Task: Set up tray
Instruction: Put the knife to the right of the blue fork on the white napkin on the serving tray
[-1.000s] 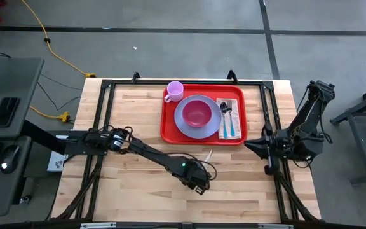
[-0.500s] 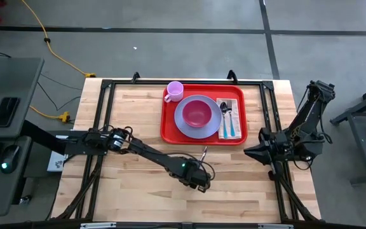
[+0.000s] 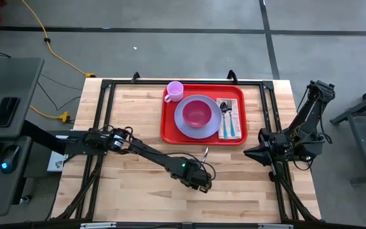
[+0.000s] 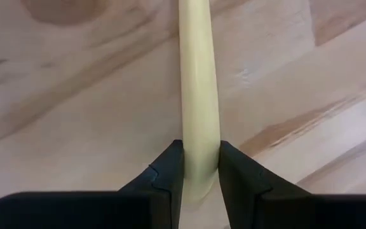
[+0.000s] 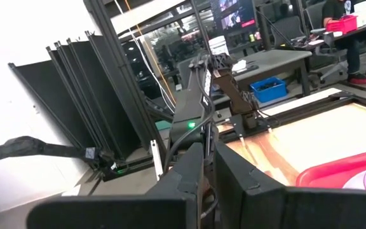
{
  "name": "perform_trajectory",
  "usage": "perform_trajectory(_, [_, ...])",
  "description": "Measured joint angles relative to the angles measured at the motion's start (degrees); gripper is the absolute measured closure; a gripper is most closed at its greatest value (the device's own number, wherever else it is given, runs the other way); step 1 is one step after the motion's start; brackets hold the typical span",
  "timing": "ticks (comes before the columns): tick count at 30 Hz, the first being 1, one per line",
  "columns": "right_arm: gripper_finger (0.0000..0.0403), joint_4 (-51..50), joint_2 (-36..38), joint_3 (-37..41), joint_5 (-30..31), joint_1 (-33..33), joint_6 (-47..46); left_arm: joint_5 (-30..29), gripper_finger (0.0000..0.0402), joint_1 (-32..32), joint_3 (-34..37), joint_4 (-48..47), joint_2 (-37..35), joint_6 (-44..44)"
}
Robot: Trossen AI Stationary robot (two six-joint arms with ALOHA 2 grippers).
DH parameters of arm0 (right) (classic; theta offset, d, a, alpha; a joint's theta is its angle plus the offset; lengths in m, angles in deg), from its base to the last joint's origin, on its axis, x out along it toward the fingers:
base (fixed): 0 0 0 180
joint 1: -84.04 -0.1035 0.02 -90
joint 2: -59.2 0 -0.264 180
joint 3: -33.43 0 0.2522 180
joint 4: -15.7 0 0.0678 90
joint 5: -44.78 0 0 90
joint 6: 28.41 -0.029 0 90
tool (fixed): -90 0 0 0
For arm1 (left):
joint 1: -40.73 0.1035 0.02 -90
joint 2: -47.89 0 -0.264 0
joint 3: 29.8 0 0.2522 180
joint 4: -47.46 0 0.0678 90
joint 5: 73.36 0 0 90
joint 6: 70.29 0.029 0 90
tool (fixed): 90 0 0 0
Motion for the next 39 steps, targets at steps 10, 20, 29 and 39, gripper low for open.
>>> perform_trajectory(10, [0.0386, -0.1, 0.0, 0.0, -0.7, 0.0, 0.0, 1.0, 0.0186, 0.0, -0.1, 2.7, 0.0, -1.6])
perform_trajectory(20, [0.0386, -0.5, 0.0, 0.0, -0.9, 0.0, 0.2, 2.0, 0.0127, -0.1, -0.1, 2.9, -0.6, -2.8])
perform_trajectory(29, [0.0386, -0.9, 0.0, 0.0, -1.2, 0.0, 0.1, 3.4, 0.0126, -0.2, 0.0, -0.8, -1.9, -3.4])
perform_trajectory(39, [0.0386, -1.5, 0.0, 0.0, -1.3, 0.0, -0.2, -0.3, 0.0126, 0.0, -0.1, -3.3, -6.1, -2.9])
